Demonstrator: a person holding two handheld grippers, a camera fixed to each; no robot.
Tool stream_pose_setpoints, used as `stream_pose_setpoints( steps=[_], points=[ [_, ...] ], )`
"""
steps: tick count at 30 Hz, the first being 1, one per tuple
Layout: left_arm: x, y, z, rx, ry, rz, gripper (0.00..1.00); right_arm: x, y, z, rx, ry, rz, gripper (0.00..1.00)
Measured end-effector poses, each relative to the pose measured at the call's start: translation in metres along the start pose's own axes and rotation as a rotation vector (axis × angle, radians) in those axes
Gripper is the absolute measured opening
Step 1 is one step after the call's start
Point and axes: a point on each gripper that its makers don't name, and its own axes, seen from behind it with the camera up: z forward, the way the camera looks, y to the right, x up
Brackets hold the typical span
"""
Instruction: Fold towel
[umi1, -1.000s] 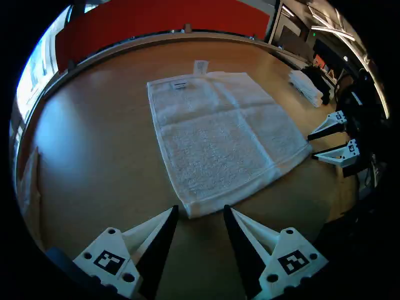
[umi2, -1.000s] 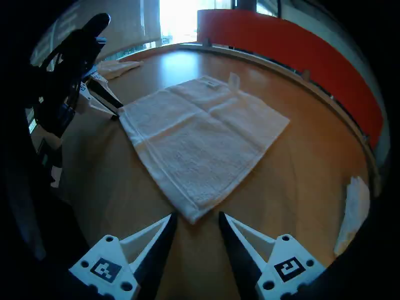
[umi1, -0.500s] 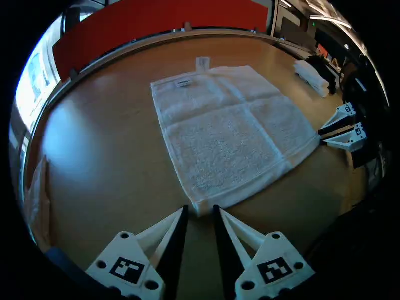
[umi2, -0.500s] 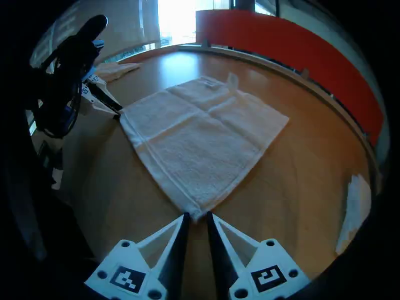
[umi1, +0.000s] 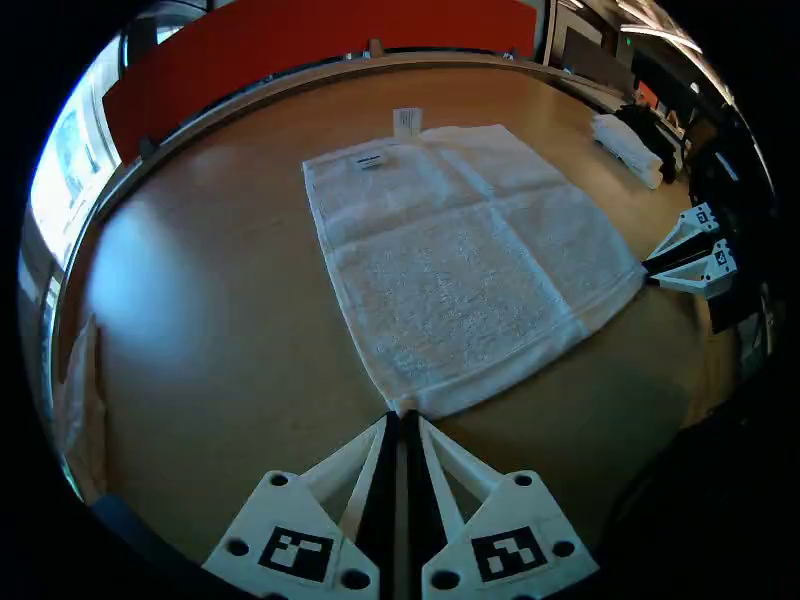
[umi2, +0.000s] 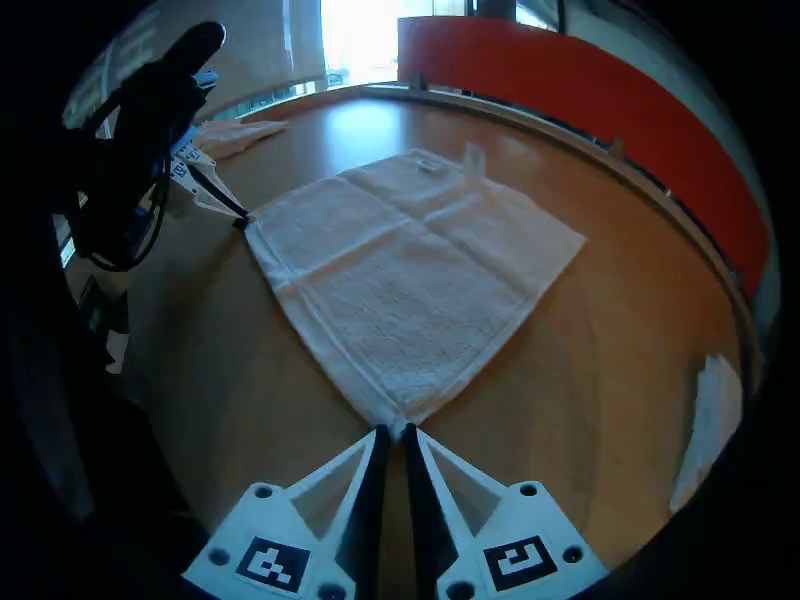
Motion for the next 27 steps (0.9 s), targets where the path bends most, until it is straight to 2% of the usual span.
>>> stream_pose_setpoints(
  steps=[15,27],
  points=[
    [0.001,0.0,-0.002,-0.012,0.0,-0.047,0.04,0.006,0.002,-0.002,0.008,-0.006,-0.018,0.08],
    [0.013,0.011,-0.016,-0.053,0.014,-0.099,0.03,0.029,0.019,-0.021,-0.018,0.033,-0.019,0.08]
  ],
)
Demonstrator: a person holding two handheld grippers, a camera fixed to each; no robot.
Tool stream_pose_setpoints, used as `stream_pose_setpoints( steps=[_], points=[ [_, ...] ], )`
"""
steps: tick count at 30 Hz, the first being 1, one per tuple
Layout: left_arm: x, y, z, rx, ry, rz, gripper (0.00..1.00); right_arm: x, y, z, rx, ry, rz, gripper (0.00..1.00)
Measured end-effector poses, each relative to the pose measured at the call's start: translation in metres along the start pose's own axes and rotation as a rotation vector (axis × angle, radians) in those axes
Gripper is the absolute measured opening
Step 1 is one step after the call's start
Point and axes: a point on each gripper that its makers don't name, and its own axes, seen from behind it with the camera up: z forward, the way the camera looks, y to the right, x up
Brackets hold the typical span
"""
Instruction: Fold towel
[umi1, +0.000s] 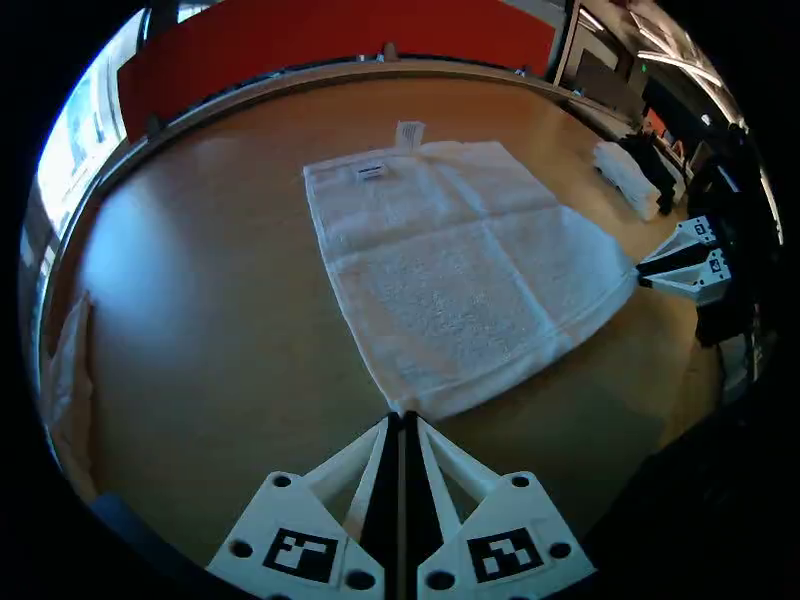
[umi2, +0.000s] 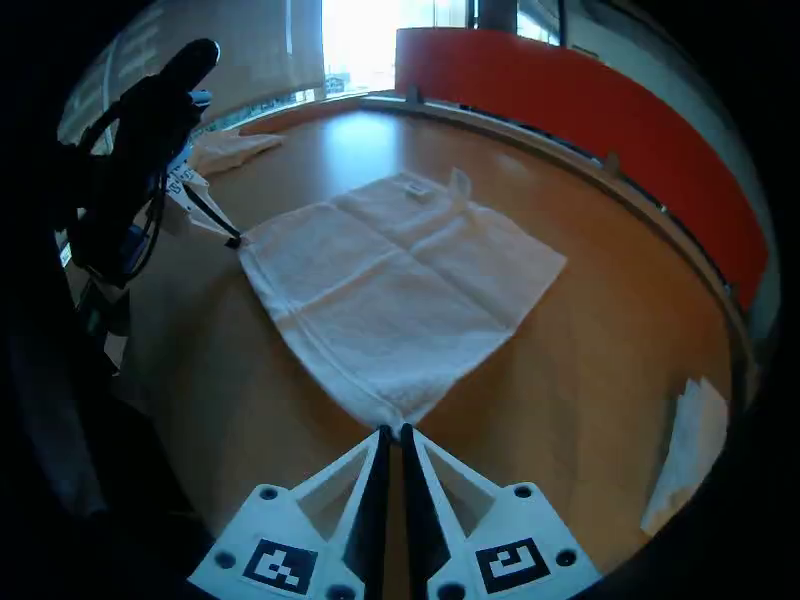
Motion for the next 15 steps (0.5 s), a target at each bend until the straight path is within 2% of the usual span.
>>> stream_pose_setpoints(
  steps=[15],
  points=[
    [0.039,0.015,-0.038,-0.039,0.067,-0.068,0.04,0.053,0.027,-0.04,-0.026,0.08,-0.005,0.08]
  ],
)
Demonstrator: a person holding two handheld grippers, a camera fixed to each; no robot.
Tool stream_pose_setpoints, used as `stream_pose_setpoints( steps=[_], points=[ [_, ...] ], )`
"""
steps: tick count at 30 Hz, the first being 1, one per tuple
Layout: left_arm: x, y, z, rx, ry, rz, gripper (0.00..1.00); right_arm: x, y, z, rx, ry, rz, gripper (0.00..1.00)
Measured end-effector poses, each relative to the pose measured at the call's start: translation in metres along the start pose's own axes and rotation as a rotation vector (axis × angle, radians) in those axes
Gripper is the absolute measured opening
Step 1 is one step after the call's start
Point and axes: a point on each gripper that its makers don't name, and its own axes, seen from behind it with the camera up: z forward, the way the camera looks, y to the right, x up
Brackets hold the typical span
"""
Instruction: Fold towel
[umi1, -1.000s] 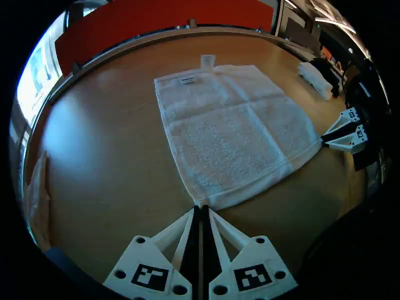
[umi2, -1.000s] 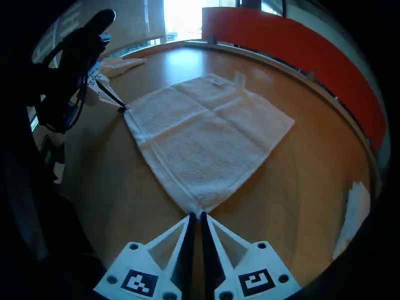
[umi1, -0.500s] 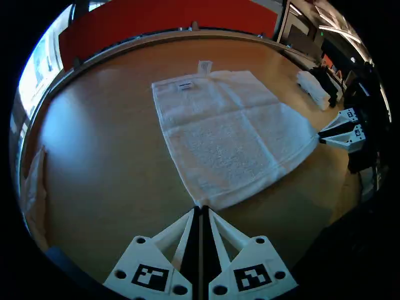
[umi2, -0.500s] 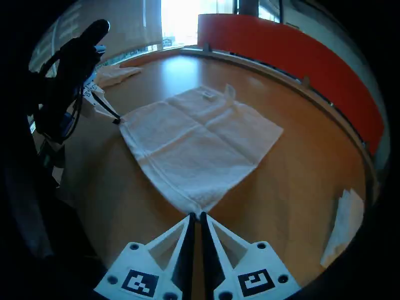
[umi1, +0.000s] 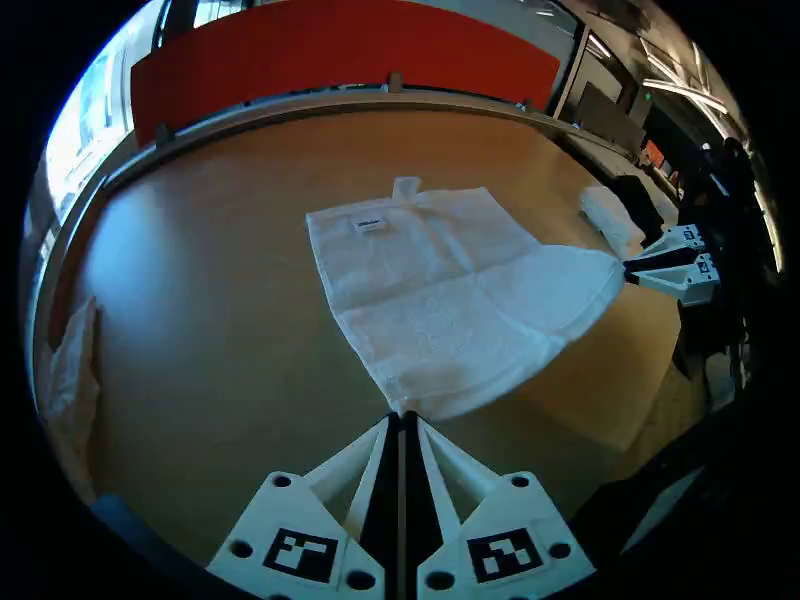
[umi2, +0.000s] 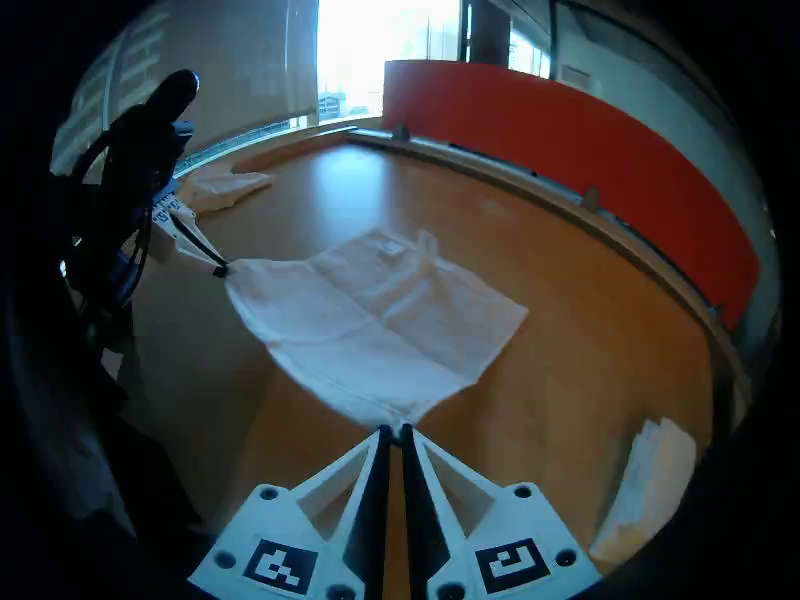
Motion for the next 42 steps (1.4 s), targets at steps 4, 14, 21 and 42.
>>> stream_pose_setpoints(
  steps=[4,14,21,42],
  points=[
    [0.01,0.005,-0.009,-0.009,0.014,-0.019,0.04,0.012,0.005,-0.009,0.002,0.016,0.0,0.08],
    [0.03,0.016,-0.034,-0.038,0.037,-0.052,0.03,0.035,0.011,-0.035,0.01,0.04,0.0,0.08],
    [0.031,0.024,-0.049,-0.06,0.03,-0.064,0.03,0.039,0.011,-0.051,0.019,0.043,0.024,0.08],
    [0.066,0.008,-0.01,-0.064,0.044,-0.125,0.03,0.042,0.05,-0.014,0.0,-0.017,0.013,0.08]
  ],
)
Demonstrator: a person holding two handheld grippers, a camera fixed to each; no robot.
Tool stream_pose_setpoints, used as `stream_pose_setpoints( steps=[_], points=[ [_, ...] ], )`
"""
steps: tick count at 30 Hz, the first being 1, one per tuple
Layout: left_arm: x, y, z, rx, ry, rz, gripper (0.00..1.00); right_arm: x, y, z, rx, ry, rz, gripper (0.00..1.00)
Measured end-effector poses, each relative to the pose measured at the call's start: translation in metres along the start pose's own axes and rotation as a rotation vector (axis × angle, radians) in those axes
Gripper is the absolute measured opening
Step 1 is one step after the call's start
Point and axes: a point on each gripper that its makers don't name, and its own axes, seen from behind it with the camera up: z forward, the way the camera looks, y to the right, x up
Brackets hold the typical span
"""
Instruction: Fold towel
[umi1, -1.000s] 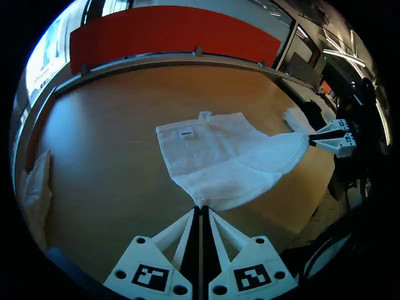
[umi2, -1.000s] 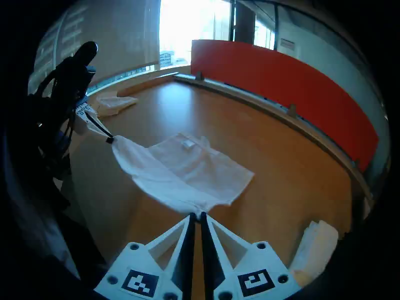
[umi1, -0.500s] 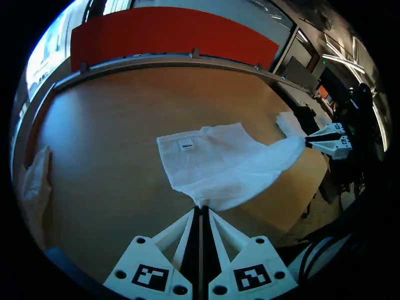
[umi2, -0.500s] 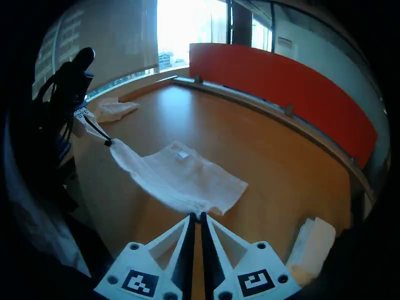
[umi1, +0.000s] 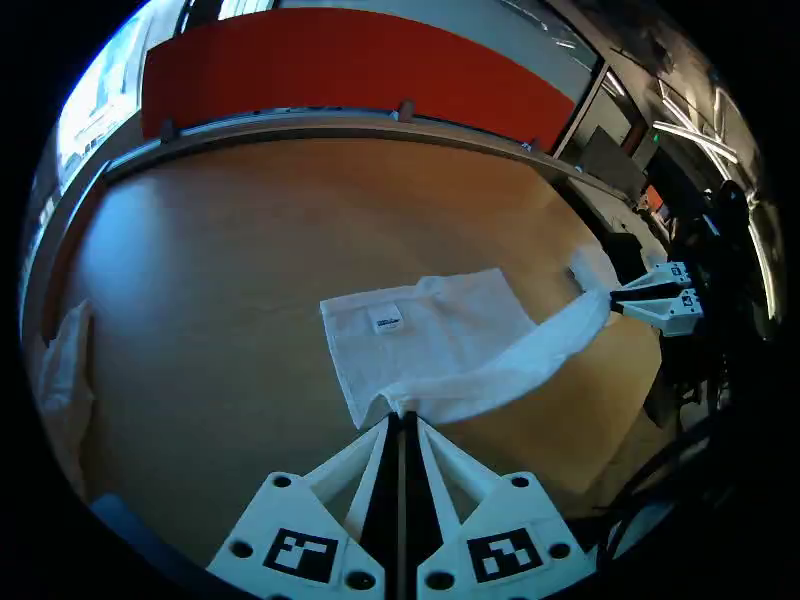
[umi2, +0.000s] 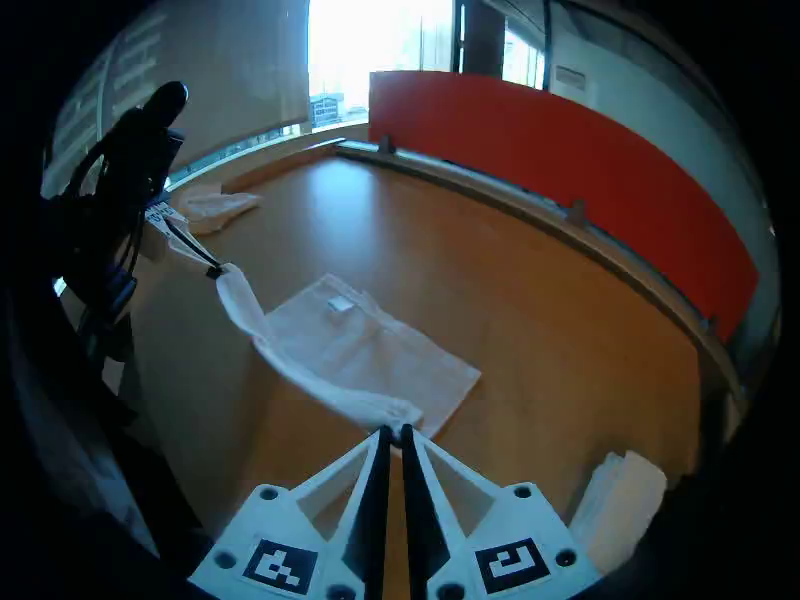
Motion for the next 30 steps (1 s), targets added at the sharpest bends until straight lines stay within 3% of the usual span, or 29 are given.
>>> stream_pose_setpoints(
  steps=[8,14,21,30],
  points=[
    [0.02,-0.019,0.039,0.006,-0.016,-0.039,0.03,-0.008,0.029,0.038,0.005,-0.074,0.028,0.08],
    [0.018,-0.031,0.068,0.014,-0.058,-0.042,0.03,-0.016,0.038,0.062,0.024,-0.12,0.053,0.08],
    [0.019,-0.039,0.091,0.012,-0.077,-0.048,0.03,-0.02,0.048,0.081,0.032,-0.14,0.075,0.08],
    [0.028,-0.059,0.117,0.049,-0.078,-0.056,0.05,-0.013,0.062,0.104,0.011,-0.129,0.105,0.11]
  ],
)
